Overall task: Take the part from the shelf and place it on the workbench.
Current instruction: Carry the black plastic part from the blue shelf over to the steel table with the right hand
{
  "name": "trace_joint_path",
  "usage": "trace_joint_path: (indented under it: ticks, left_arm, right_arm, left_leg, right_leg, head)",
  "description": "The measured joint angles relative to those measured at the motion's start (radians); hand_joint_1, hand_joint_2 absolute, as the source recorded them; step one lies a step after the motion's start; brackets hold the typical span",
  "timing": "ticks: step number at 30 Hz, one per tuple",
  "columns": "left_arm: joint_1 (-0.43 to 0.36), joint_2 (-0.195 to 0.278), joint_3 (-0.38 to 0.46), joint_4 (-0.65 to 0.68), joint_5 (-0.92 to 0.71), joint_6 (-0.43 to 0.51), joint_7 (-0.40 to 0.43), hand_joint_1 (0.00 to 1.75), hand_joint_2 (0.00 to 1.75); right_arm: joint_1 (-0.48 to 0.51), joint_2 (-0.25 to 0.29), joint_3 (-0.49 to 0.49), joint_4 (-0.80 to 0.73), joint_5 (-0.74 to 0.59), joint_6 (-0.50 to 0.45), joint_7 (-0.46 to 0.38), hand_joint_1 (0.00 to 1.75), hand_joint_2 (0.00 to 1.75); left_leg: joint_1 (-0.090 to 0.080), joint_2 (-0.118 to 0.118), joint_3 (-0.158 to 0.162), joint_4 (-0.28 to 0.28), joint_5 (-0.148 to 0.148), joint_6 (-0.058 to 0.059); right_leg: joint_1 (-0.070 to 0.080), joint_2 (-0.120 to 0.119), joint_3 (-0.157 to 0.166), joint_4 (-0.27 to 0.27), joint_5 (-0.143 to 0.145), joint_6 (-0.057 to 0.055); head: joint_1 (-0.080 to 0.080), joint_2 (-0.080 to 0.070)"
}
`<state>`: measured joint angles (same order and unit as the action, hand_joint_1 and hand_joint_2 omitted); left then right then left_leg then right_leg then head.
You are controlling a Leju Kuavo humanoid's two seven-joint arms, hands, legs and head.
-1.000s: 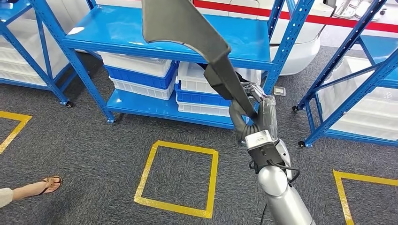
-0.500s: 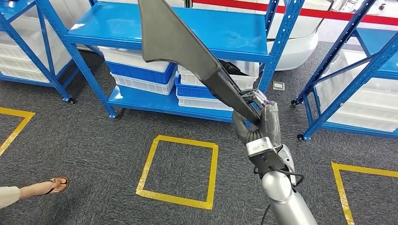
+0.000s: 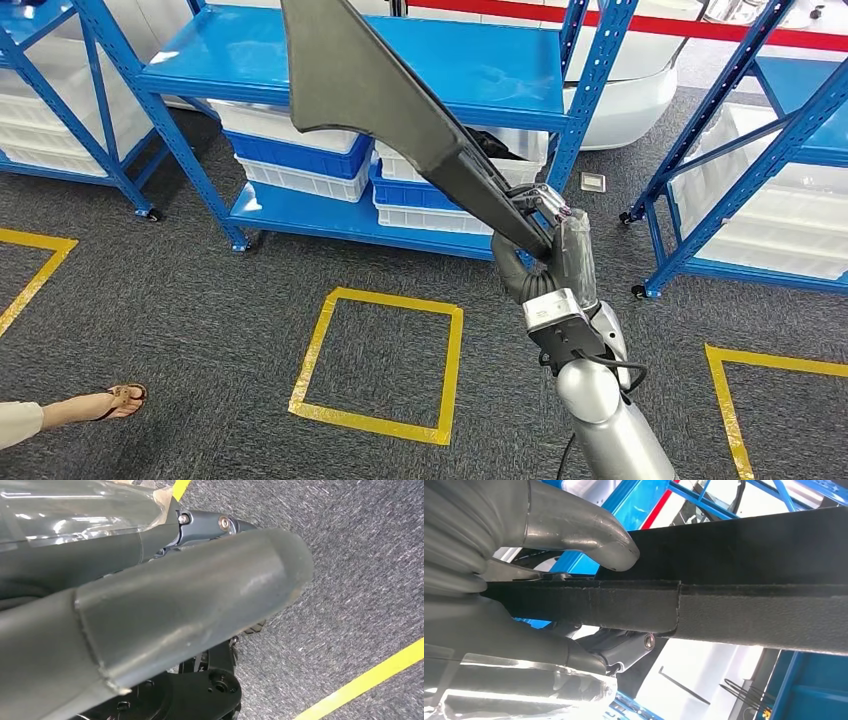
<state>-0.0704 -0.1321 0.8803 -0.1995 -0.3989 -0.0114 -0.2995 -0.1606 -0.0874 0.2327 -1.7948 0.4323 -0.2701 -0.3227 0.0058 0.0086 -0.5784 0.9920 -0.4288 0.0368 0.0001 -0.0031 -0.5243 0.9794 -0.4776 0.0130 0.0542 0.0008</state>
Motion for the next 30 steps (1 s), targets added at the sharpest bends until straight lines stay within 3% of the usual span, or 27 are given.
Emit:
trace_joint_path:
  ticks: [6,12,16,18,20,21,22,23,25,26,27,30]
  left_arm:
    - [0.000,0.000,0.005,0.000,0.003,0.004,0.000,0.00,0.00]
    - [0.000,0.000,0.010,0.000,0.004,0.009,0.000,0.00,0.00]
    - [0.000,-0.002,0.010,0.000,-0.008,0.005,-0.003,0.00,0.00]
    - [0.000,-0.004,0.010,0.000,-0.016,0.000,-0.004,0.00,0.00]
    - [0.000,-0.003,0.010,0.000,-0.020,-0.003,-0.005,0.00,0.00]
    - [0.000,-0.003,0.009,0.000,-0.022,-0.005,-0.006,0.00,0.00]
    - [0.001,-0.003,0.009,0.000,-0.024,-0.006,-0.006,0.00,0.00]
    - [0.001,-0.003,0.009,0.000,-0.025,-0.006,-0.006,0.00,0.00]
    - [0.001,-0.002,0.008,0.000,-0.029,-0.006,-0.006,0.00,0.00]
    - [0.000,-0.001,0.008,0.000,-0.030,-0.006,-0.006,0.00,0.00]
    - [0.000,0.000,0.008,0.000,-0.030,-0.006,-0.007,0.00,0.00]
    - [0.004,0.002,0.007,0.000,-0.030,-0.005,-0.008,0.00,0.00]
  right_arm:
    - [-0.006,0.000,0.003,0.003,-0.001,0.003,0.000,1.75,1.75]
    - [-0.026,0.004,0.019,0.017,0.018,0.001,0.007,1.75,1.75]
    - [-0.023,-0.004,0.020,0.019,0.005,-0.018,0.001,1.75,1.75]
    - [-0.017,-0.016,0.016,0.019,-0.010,-0.030,-0.009,1.75,1.75]
    - [-0.005,-0.030,0.011,0.021,-0.023,-0.037,-0.018,1.75,1.75]
    - [0.003,-0.037,0.009,0.022,-0.027,-0.040,-0.020,1.75,1.75]
    - [0.009,-0.043,0.006,0.023,-0.030,-0.043,-0.022,1.75,1.75]
    - [0.014,-0.048,0.004,0.023,-0.032,-0.044,-0.023,1.75,1.75]
    - [0.018,-0.057,0.001,0.024,-0.036,-0.045,-0.026,1.75,1.75]
    - [0.019,-0.060,0.000,0.024,-0.036,-0.046,-0.028,1.75,1.75]
    - [0.021,-0.062,-0.001,0.024,-0.037,-0.046,-0.029,1.75,1.75]
    - [0.027,-0.065,-0.001,0.026,-0.037,-0.049,-0.032,1.75,1.75]
  left_leg:
    - [-0.003,0.000,-0.001,0.000,0.000,-0.002]
    - [-0.006,-0.003,-0.012,0.011,-0.002,0.003]
    - [-0.002,-0.007,-0.008,-0.008,0.011,0.017]
    - [0.004,-0.009,-0.005,-0.024,0.022,0.025]
    - [0.005,-0.016,-0.011,-0.024,0.025,0.026]
    - [0.005,-0.021,-0.014,-0.023,0.026,0.024]
    - [0.005,-0.026,-0.017,-0.021,0.028,0.021]
    - [0.007,-0.032,-0.019,-0.019,0.029,0.019]
    - [0.009,-0.045,-0.026,-0.007,0.028,0.008]
    - [0.009,-0.051,-0.030,0.001,0.026,0.001]
    - [0.008,-0.057,-0.035,0.005,0.026,-0.008]
    - [0.009,-0.065,-0.044,0.006,0.033,-0.026]
  right_leg:
    - [0.000,-0.001,-0.001,0.000,0.000,0.000]
    - [-0.009,-0.001,-0.005,0.000,0.005,0.007]
    - [-0.007,-0.005,-0.013,0.008,-0.003,0.015]
    - [-0.008,-0.003,-0.052,0.090,-0.050,0.011]
    - [-0.013,-0.001,-0.114,0.226,-0.109,0.009]
    - [-0.016,0.000,-0.135,0.272,-0.123,0.013]
    - [-0.020,0.000,-0.136,0.279,-0.121,0.022]
    - [-0.024,0.000,-0.116,0.243,-0.103,0.033]
    - [-0.036,0.012,-0.042,0.102,-0.051,0.055]
    - [-0.037,0.019,-0.016,0.048,-0.033,0.056]
    - [-0.036,0.024,-0.002,0.019,-0.024,0.051]
    - [-0.031,0.014,-0.004,0.019,-0.014,0.024]
  head:
    - [0.000,0.000]
    - [0.000,0.000]
    - [0.000,0.000]
    - [0.001,0.000]
    - [0.001,0.000]
    - [0.001,0.000]
    - [0.001,0.000]
    - [0.001,0.000]
    - [0.001,0.000]
    - [0.002,0.000]
    - [0.002,0.000]
    - [0.002,0.000]
